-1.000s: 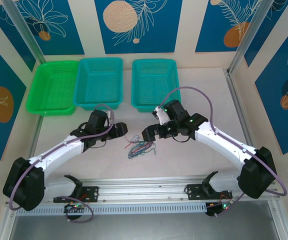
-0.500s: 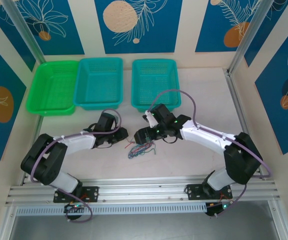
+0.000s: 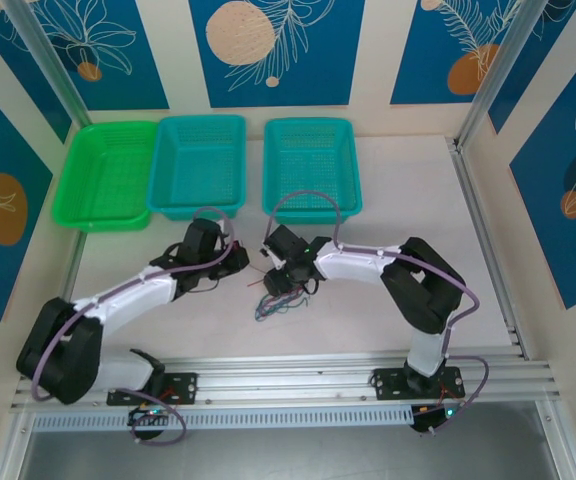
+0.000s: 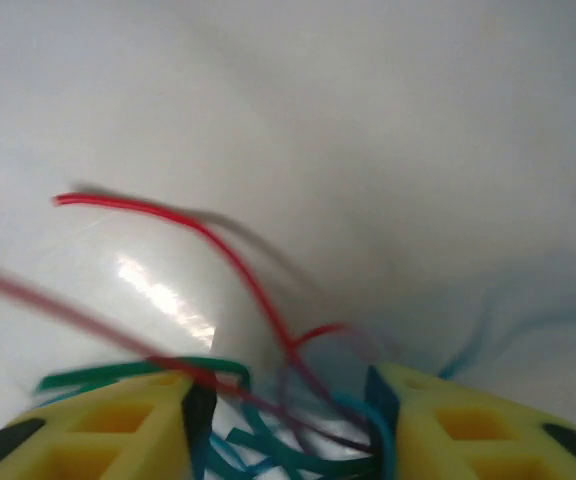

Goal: Untangle the cables

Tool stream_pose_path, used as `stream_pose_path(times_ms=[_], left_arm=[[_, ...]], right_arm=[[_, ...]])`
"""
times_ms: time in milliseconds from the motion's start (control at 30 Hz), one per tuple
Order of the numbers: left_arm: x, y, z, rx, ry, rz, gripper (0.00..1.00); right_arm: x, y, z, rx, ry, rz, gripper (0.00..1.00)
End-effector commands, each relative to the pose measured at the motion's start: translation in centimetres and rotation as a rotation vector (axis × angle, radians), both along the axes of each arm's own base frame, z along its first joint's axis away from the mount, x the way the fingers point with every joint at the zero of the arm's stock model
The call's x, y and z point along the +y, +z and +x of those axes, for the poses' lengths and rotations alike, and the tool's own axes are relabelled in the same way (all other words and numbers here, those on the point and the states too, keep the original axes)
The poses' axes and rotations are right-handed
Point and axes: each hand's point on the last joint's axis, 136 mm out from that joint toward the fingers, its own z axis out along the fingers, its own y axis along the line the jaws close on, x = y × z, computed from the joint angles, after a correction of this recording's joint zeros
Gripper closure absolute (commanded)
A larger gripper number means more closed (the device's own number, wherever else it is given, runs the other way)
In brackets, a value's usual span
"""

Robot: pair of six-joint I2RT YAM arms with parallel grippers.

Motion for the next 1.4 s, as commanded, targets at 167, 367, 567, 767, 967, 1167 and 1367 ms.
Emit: stream_pose_path(times_ms=[167, 367, 567, 767, 967, 1167, 1367], left_arm=[[9.1, 7.4, 0.9, -0.172, 0.222, 0.129, 1.00], [13.6, 8.7, 0.0, -0.202, 0.335, 0.170, 1.00], [13.9, 5.4, -0.7, -0.132, 0.333, 0.198, 1.00], [7.5, 1.8, -1.2, -0.172, 0.095, -0.039, 1.00], [4.0, 0.2, -3.0, -0.255, -0.085, 0.110, 0.64], [3.7, 3.4, -3.0, -0.454, -0.180, 0.218, 0.44], [-1.8, 6.5, -5.5, -0.751, -0.576, 0.342, 0.33]], right_arm=[[-8.8, -2.7, -0.2, 0.087, -0.300, -0.153, 0.56], [-13.1, -3.2, -0.5, 0.117, -0.469, -0.183, 0.53], [-13.9, -1.9, 0.1, 0.065, -0.490, -0.172, 0.61], [-10.3, -0.1, 0.7, 0.060, -0.331, -0.015, 0.98], [-9.3, 0.8, 1.5, 0.016, -0.229, -0.007, 1.00], [-8.4, 2.2, 1.2, -0.015, -0.094, -0.006, 1.00], [-7.2, 3.5, 0.6, -0.060, 0.060, -0.015, 1.00]])
